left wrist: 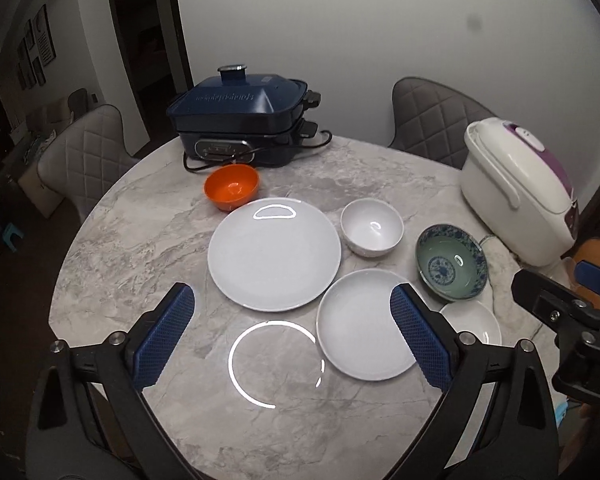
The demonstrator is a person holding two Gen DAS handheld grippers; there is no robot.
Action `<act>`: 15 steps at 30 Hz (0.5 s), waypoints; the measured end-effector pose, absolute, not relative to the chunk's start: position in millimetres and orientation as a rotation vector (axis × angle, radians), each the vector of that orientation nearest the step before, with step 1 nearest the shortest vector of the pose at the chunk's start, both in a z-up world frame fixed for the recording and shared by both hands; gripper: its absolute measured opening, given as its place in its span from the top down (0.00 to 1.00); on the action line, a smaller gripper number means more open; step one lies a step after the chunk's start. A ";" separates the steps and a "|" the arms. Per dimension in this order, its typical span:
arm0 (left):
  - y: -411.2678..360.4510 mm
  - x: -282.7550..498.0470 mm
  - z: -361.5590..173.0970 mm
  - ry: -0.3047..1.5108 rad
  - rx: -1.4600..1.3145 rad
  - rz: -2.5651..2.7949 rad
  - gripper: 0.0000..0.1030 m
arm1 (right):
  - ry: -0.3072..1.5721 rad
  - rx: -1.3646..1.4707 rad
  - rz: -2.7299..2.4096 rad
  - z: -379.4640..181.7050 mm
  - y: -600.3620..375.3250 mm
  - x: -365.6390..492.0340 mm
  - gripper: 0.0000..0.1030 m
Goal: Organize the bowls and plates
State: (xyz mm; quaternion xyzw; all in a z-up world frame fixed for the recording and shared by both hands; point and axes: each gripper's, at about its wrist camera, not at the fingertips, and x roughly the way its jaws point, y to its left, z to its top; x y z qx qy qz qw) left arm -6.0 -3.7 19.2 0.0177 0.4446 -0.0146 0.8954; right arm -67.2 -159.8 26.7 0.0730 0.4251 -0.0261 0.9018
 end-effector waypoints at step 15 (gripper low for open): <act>5.2 5.3 20.1 0.961 0.019 -0.015 0.04 | 0.884 0.146 -0.065 24.0 -161.4 -67.1 0.00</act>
